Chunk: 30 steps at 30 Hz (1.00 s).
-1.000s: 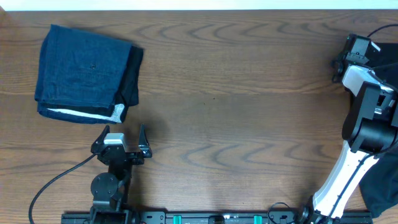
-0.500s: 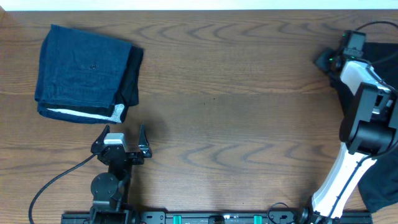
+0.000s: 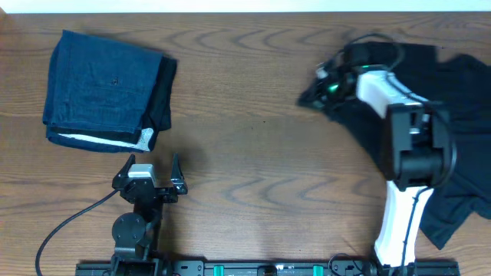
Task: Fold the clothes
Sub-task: 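Grasp the black T-shirt with the right gripper and drag it leftward, then pull the T-shirt edge toward the table center with the right gripper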
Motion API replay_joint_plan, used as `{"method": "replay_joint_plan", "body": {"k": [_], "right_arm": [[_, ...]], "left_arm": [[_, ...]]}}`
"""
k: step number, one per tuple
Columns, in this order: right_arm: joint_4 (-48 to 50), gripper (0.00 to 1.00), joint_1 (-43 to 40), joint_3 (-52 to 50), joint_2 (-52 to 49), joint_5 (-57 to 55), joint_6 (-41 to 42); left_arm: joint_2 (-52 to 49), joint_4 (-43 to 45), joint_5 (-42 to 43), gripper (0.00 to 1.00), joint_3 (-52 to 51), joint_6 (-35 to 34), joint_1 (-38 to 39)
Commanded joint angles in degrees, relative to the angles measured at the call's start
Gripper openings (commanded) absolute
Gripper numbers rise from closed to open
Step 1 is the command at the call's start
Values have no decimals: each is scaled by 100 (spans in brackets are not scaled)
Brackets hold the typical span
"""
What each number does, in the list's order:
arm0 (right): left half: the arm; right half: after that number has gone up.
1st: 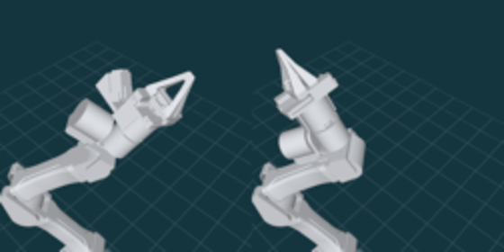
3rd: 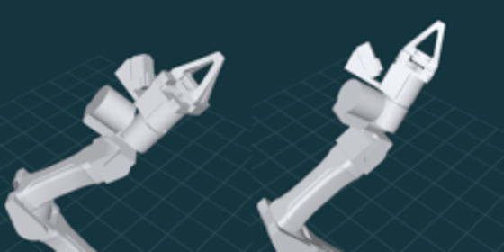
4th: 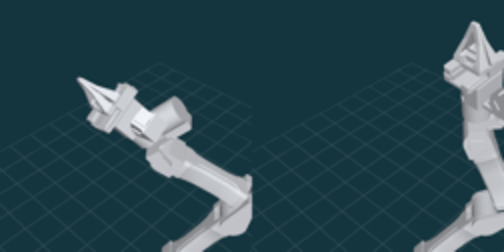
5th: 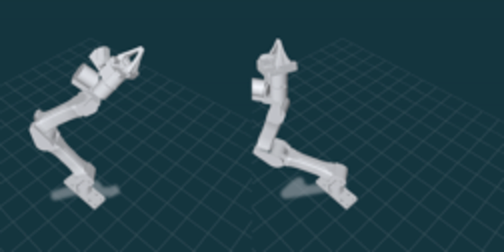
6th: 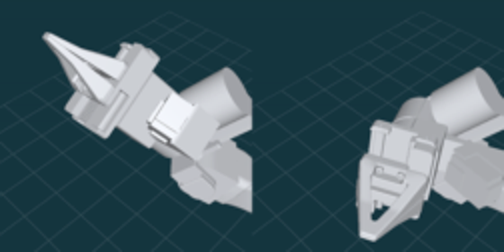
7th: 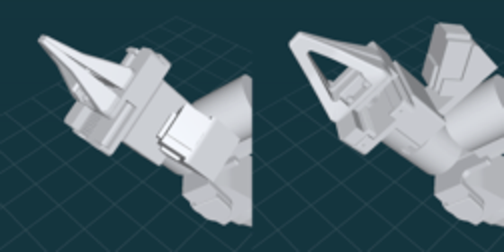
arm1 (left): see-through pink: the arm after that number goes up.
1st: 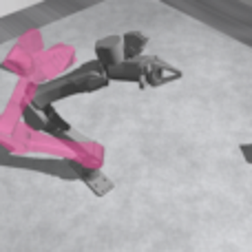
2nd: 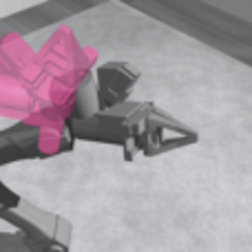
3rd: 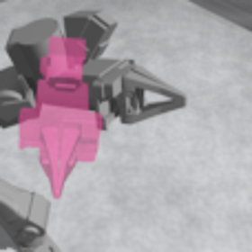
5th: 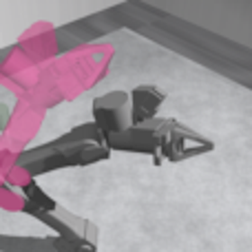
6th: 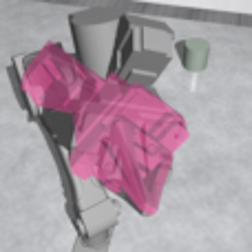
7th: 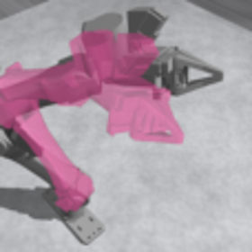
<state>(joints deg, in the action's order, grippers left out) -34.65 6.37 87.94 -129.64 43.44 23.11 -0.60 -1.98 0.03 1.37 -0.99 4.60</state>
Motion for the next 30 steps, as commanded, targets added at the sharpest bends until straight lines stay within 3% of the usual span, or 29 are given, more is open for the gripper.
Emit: {"method": "replay_joint_plan", "body": {"k": [1,9,19,26,30], "right_arm": [[-192,13,350,-94,-157,1672,-531],[-538,9,531,-85,-90,1823,-750],[-535,9,505,282,214,-1156,-1084],[-166,1,442,323,214,-1248,-1604],[-280,1,376,417,275,-623,-1864]], "left_arm": [[37,-210,-50,98,-114,98,-2],[37,-210,-50,98,-114,98,-2],[37,-210,-50,98,-114,98,-2],[37,-210,-50,98,-114,98,-2],[37,-210,-50,98,-114,98,-2]]}}
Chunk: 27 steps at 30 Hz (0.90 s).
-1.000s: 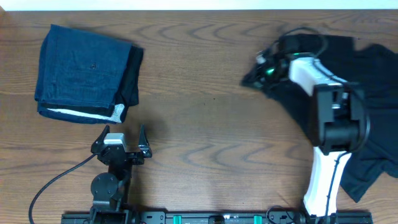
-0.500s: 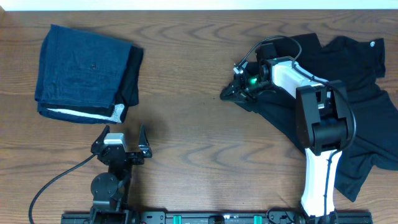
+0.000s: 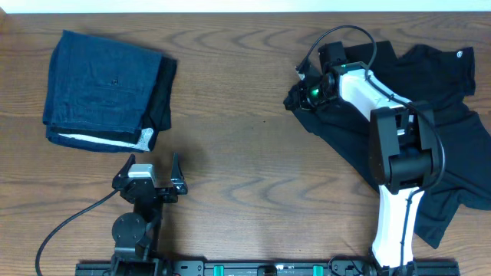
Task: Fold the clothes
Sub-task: 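Pull the T-shirt edge toward the table center with the right gripper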
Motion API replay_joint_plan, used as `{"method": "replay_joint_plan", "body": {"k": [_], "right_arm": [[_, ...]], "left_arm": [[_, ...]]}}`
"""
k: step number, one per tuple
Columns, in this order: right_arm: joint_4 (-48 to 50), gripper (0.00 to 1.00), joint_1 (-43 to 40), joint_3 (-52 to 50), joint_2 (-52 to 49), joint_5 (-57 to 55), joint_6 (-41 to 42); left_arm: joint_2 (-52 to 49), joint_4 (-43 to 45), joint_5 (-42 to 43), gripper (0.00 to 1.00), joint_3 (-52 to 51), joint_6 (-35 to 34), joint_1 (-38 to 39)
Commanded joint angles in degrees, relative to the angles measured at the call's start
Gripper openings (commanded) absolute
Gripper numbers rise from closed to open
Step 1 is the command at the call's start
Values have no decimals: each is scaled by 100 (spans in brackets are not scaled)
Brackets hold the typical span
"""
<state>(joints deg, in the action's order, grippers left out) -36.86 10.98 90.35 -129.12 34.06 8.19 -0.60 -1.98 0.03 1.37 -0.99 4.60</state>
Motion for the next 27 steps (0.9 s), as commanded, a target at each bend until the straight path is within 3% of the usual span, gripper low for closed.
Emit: {"method": "replay_joint_plan", "body": {"k": [1,11,17,22,27], "right_arm": [[-129,1,-96,227,260,463,-369],[-1534,1,-90,522,1211,824,-575],[-2323,1,-92,520,1412,-282,-962],[-2164,1,-105,507,1364,-1895,-999],[-1631,1,-107,310,1355,-2371,-1001]], "left_arm": [[37,-210,-50,98,-114,98,-2],[37,-210,-50,98,-114,98,-2],[37,-210,-50,98,-114,98,-2],[37,-210,-50,98,-114,98,-2],[37,-210,-50,98,-114,98,-2]]}}
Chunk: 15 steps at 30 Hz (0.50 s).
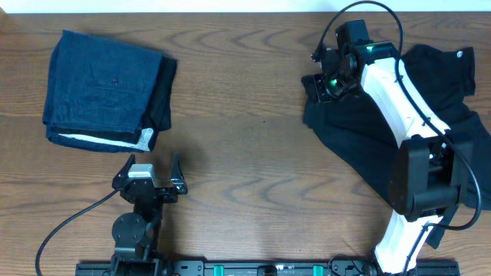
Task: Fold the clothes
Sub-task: 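Pull the T-shirt edge toward the table center with the right gripper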
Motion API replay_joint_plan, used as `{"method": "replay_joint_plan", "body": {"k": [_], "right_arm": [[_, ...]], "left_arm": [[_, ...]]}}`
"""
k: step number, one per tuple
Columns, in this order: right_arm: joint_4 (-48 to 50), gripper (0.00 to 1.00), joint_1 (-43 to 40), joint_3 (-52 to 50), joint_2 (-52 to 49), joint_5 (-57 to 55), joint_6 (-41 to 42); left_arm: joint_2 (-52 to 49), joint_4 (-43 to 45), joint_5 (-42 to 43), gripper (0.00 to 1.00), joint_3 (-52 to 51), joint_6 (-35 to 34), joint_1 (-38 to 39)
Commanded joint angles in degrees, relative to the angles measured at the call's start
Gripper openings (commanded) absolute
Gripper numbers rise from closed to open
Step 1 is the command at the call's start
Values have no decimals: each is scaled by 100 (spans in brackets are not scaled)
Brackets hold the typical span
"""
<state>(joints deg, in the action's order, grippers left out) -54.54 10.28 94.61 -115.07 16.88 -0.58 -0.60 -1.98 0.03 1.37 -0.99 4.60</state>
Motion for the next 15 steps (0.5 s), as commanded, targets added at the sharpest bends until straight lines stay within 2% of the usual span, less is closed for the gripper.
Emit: {"method": "replay_joint_plan", "body": {"k": [1,8,15], "right_arm": [[267,1,-37,-181,-57,-708,-122],[940,1,-37,-560,-225,-817,-122],[1480,1,-37,-704,-431,-1401,-122]], "left_arm": [[37,-210,-50,98,-114,98,-2],[37,-210,-50,98,-114,98,-2],[37,-210,-50,98,-114,98,-2]]}}
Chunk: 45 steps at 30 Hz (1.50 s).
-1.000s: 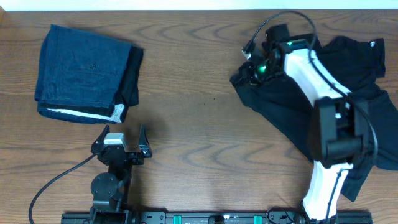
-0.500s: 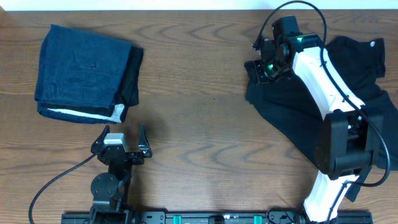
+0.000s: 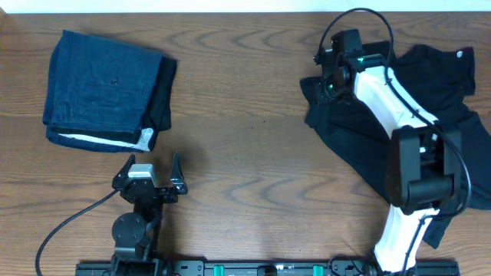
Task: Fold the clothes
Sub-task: 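Pull the T-shirt edge toward the table center with the right gripper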
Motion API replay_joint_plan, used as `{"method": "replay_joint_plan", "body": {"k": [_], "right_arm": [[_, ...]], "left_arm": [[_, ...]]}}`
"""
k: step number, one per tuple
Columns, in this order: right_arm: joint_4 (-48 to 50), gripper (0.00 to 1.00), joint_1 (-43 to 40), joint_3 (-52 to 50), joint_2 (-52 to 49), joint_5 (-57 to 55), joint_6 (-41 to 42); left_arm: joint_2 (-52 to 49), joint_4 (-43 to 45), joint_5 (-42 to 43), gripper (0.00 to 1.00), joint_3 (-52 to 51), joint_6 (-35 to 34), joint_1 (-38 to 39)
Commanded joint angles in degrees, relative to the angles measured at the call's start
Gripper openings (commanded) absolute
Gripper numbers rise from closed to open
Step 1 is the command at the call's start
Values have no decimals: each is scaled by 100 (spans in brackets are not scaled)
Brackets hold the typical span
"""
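Note:
A black shirt (image 3: 414,100) lies crumpled over the right part of the wooden table, spreading to the right edge. My right gripper (image 3: 328,80) reaches down onto the shirt's far left edge and is shut on a bunch of that cloth; the wrist hides most of the fingers. A folded stack of dark blue and black clothes (image 3: 107,88) sits at the far left. Near the front edge my left gripper (image 3: 151,169) rests open and holds nothing, well apart from both the stack and the shirt.
A black cable (image 3: 65,226) runs from the left arm across the table's front left. The arms' base rail (image 3: 245,268) lies along the front edge. Bare wood (image 3: 245,115) stretches between the folded stack and the shirt.
The right wrist has shifted slightly toward the near left and the arm's elbow has drawn in a little. The shirt's left edge stays almost where it was. The left arm has not moved.
My right gripper was at the bunched left part of the black shirt. Then it was farther left with the shirt pulled out wider. Later it stood farther back at the shirt's far left corner, where it remains now. The left arm stayed still throughout.

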<state>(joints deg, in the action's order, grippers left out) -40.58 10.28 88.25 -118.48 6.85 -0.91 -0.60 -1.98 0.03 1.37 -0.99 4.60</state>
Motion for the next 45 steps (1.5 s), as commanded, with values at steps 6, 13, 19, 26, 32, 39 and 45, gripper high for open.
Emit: {"method": "replay_joint_plan", "body": {"k": [6,13,19,26,32,39,45], "right_arm": [[289,45,-37,-66,-144,-599,-83],[20,80,26,378,205,-573,223],[-651,72,275,507,861,-142,579],[-1440,57,833,415,857,-212,1576],[-1521,54,1154,210,498,-1451,2430],[-1436,52,1115,151,22,-1563,2667],[-1355,51,1110,151,-345,-1565,2726]], "left_arm": [[37,-210,-50,98,-114,98,-2],[37,-210,-50,98,-114,98,-2],[37,-210,-50,98,-114,98,-2],[37,-210,-50,98,-114,98,-2],[37,-210,-50,98,-114,98,-2],[37,-210,-50,98,-114,98,-2],[37,-210,-50,98,-114,98,-2]]}}
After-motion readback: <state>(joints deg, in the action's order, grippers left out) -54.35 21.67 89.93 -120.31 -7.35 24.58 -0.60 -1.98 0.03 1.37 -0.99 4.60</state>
